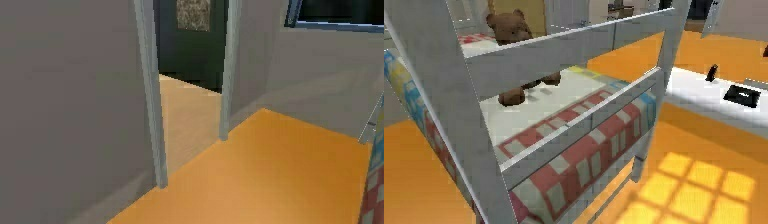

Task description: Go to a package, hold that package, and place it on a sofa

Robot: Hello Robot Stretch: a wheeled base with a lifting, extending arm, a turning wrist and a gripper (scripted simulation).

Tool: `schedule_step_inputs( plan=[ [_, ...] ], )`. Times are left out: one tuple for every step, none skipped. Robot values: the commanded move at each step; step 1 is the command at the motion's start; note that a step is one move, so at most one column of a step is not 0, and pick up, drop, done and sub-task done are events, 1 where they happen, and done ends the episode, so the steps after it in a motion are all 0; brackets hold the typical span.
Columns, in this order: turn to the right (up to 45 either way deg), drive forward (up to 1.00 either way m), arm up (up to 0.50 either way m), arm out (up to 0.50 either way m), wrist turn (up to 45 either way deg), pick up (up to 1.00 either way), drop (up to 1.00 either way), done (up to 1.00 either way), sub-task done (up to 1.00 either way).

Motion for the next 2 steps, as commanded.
schedule_step_inputs(
  plan=[
    [0.0,0.45,0.0,0.0,0.0,0.0,0.0,0.0,0.0],
    [9.0,0.0,0.0,0.0,0.0,0.0,0.0,0.0,0.0]
  ],
)
